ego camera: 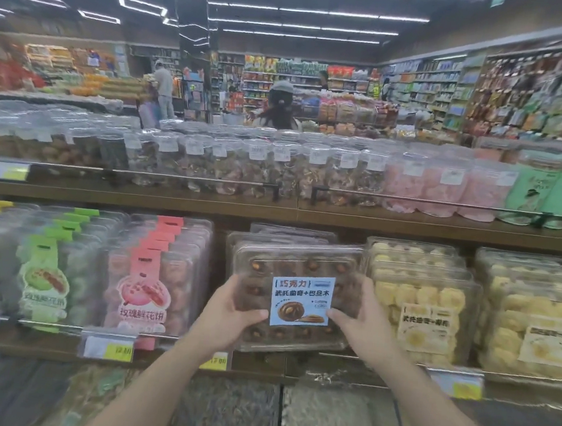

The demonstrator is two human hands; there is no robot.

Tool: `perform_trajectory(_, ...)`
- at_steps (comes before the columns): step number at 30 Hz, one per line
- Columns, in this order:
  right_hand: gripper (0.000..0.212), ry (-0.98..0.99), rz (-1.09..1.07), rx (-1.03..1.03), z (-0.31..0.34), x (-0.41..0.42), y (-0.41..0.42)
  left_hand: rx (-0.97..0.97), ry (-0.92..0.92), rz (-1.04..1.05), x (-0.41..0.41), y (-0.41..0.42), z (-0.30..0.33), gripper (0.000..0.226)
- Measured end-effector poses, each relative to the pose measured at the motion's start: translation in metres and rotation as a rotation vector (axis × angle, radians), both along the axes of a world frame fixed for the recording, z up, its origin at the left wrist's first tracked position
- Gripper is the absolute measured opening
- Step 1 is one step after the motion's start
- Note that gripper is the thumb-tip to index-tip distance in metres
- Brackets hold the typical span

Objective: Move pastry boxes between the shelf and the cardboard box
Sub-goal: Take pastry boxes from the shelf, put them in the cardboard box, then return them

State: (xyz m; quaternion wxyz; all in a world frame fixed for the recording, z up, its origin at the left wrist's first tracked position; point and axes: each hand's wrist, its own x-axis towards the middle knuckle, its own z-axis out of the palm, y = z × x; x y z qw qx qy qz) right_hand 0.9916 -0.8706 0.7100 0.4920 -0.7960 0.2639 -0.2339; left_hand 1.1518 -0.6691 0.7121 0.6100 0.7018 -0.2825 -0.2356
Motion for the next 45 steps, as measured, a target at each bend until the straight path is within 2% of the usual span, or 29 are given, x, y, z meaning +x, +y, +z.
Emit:
perform_trajectory(7,0.063,-0.115,-0.159,-0.095,-0.025,0.042,0.017,0.114,-0.182,0.179,0.044,-0.018,-0.024,0.059)
perform_trajectory(10,0.065,-0.147,-0.228,-0.121,-0.039,0.055,0.019,0.148,-0.211,0.164,0.059,-0.024,-0.037,0.065)
perform_trajectory(15,0.068,-0.035,-0.267,-0.13,-0.061,0.058,0.019,0.197,-0.282,0.114,0.064,-0.027,-0.051,0.082)
perform_trajectory(19,0.069,0.083,-0.246,-0.07,-0.071,0.052,0.022,0.298,-0.262,0.055,0.055,-0.023,-0.063,0.082)
perform_trajectory(22,0.071,0.117,-0.223,-0.035,-0.072,0.046,0.018,0.353,-0.242,0.075,0.056,-0.019,-0.066,0.093)
perform_trajectory(24,0.071,0.092,-0.184,0.022,-0.067,0.04,0.014,0.319,-0.193,0.091,0.065,-0.016,-0.063,0.109)
perform_trajectory(27,0.067,-0.034,-0.169,0.139,-0.045,0.04,0.005,0.156,-0.061,0.109,0.078,-0.017,-0.045,0.124)
perform_trajectory(30,0.066,-0.094,-0.176,0.237,-0.01,0.054,-0.007,0.1,-0.023,0.093,0.095,-0.029,-0.022,0.112)
perform_trajectory(33,0.067,-0.059,-0.157,0.264,0.019,0.076,-0.024,0.119,-0.067,0.17,0.113,-0.051,-0.002,0.117)
perform_trajectory(36,0.072,-0.064,-0.115,0.329,0.033,0.097,-0.038,0.131,-0.068,0.203,0.128,-0.072,0.008,0.093)
perform_trajectory(39,0.081,-0.069,-0.1,0.384,0.028,0.113,-0.046,0.197,-0.106,0.188,0.133,-0.086,0.007,0.079)
perform_trajectory(41,0.075,-0.062,-0.099,0.385,0.023,0.116,-0.048,0.204,-0.146,0.149,0.131,-0.091,0.005,0.07)
perform_trajectory(44,0.044,0.001,-0.031,0.287,0.028,0.109,-0.047,0.227,-0.166,0.08,0.123,-0.086,0.01,0.067)
perform_trajectory(45,0.053,0.058,-0.017,0.21,0.029,0.106,-0.048,0.25,-0.181,0.07,0.122,-0.084,0.013,0.069)
